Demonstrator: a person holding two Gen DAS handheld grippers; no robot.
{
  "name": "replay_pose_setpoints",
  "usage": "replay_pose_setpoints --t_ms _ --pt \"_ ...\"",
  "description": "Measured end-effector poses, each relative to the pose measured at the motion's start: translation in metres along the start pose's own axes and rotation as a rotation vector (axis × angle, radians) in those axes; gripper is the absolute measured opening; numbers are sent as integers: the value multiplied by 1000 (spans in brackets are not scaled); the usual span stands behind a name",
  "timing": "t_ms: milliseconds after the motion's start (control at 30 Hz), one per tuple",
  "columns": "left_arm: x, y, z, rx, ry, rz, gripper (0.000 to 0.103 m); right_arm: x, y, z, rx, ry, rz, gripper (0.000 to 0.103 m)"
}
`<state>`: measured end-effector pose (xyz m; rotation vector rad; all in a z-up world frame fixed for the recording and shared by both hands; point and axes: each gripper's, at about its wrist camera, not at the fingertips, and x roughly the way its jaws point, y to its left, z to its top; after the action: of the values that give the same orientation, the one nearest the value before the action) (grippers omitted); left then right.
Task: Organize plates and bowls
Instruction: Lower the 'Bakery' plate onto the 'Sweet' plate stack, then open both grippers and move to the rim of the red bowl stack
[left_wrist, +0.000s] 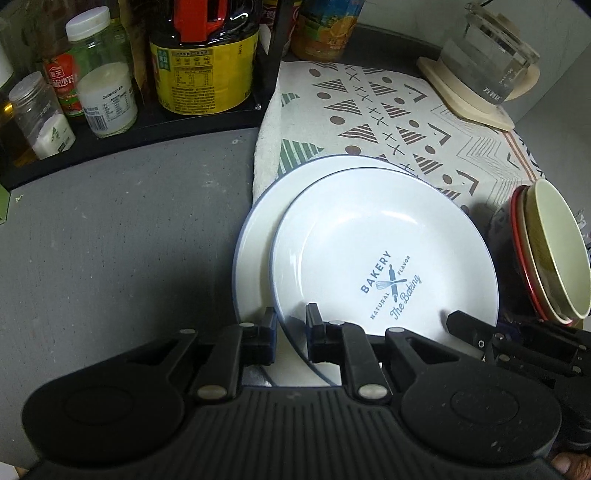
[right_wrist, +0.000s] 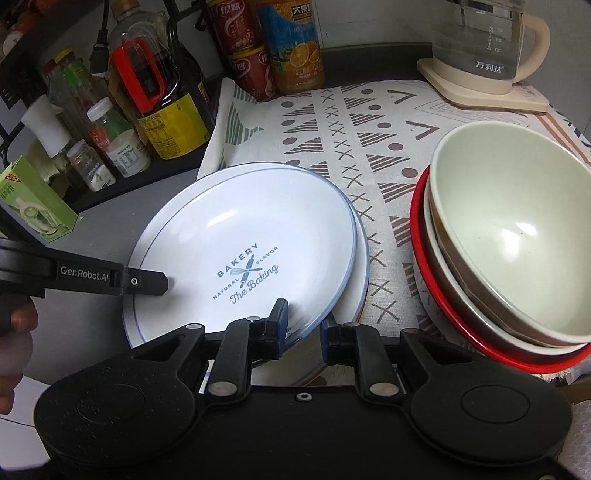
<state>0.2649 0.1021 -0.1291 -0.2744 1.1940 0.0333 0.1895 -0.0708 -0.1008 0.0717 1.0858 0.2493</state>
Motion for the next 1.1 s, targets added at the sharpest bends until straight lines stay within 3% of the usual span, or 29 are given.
replay_pose_setpoints --t_ms 200,467,833,1000,1100 --pt "4 -1 4 -4 -14 12 13 8 1 7 -24 43 24 26" --pt "1 1 2 -44 -31 13 13 4 -5 11 -16 59 53 27" --pt "-18 5 -9 -139 -75 31 14 -7 -16 9 11 5 71 27" --pt "-32 2 -6 -151 -109 35 21 -20 -19 13 -2 -46 90 27" --pt "-43 -5 2 -156 -141 25 37 -36 -26 18 4 -102 95 32"
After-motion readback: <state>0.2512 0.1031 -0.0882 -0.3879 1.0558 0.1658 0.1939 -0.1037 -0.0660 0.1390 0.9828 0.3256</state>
